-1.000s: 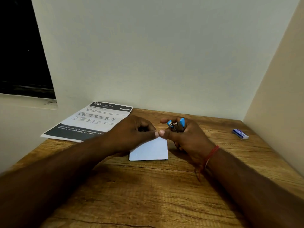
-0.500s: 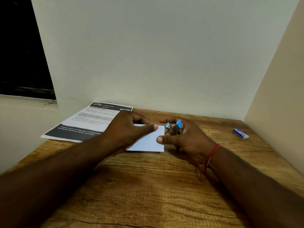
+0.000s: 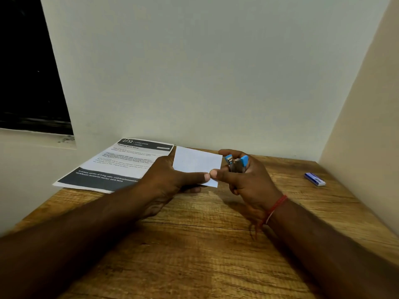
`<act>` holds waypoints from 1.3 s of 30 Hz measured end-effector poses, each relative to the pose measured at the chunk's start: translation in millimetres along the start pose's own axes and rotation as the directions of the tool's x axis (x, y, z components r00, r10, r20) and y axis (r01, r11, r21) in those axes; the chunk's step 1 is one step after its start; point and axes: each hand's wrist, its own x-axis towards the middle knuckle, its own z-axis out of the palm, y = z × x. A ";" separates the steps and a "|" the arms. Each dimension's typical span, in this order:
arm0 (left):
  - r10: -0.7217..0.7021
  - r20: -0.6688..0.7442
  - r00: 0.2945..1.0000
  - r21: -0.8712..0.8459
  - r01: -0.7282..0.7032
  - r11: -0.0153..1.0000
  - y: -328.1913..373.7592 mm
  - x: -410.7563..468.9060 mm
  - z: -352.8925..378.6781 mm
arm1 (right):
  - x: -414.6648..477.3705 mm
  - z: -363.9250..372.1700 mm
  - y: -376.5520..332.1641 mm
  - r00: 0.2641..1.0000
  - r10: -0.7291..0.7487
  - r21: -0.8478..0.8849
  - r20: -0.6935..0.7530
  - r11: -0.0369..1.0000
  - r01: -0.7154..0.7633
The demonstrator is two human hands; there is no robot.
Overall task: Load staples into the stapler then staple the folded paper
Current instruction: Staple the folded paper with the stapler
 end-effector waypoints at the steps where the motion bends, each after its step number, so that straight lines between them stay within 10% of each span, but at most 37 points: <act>1: 0.000 -0.006 1.000 -0.003 0.000 1.000 -0.8 1.4 -1.3 | -0.2 1.1 -0.6 1.000 0.000 0.001 -0.005 1.000 0.000; 11: 0.041 -0.181 0.983 -0.123 -0.064 0.990 6.5 4.2 -3.9 | 2.7 8.3 3.1 0.949 0.310 0.090 0.065 0.945 -0.314; 22: 0.198 -0.166 0.966 -0.083 -0.214 0.973 1.4 4.9 -5.1 | -1.7 11.3 10.0 0.944 0.179 0.158 0.278 0.961 -0.229; 39: 0.387 -0.252 0.887 0.226 -0.335 0.915 4.6 -3.0 -0.5 | -9.2 19.0 5.8 0.992 0.023 0.082 0.124 0.996 -0.033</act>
